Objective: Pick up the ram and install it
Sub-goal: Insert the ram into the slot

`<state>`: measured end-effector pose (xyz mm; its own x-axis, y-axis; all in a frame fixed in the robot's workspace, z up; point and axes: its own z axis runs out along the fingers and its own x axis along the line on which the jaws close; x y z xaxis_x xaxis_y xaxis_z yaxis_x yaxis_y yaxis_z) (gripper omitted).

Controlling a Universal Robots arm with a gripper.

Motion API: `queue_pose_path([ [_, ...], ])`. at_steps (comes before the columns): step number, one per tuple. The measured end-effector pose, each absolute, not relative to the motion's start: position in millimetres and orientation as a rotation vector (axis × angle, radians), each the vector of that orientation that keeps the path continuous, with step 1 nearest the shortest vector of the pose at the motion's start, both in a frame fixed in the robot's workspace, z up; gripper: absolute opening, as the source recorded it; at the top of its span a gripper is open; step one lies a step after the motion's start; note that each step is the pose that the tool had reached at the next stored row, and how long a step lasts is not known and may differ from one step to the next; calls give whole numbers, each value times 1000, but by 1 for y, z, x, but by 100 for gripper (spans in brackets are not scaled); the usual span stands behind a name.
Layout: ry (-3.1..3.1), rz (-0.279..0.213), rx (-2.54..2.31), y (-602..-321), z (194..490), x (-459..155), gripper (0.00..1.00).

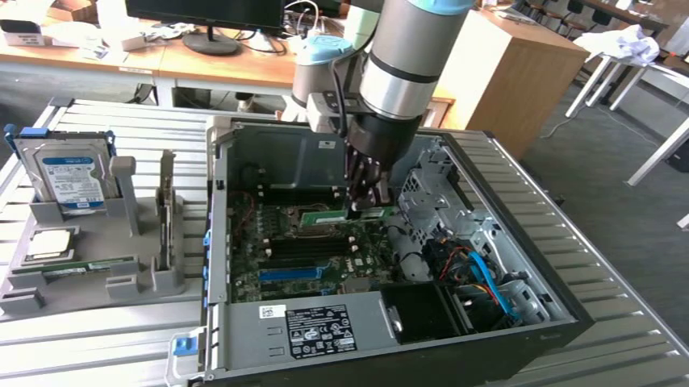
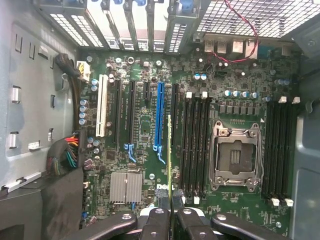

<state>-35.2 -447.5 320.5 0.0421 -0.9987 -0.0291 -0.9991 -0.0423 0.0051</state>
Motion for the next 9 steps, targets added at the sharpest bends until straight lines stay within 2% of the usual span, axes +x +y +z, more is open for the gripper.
queue_pose_path([
  [9, 2163, 38, -2256, -448, 318, -35, 13],
])
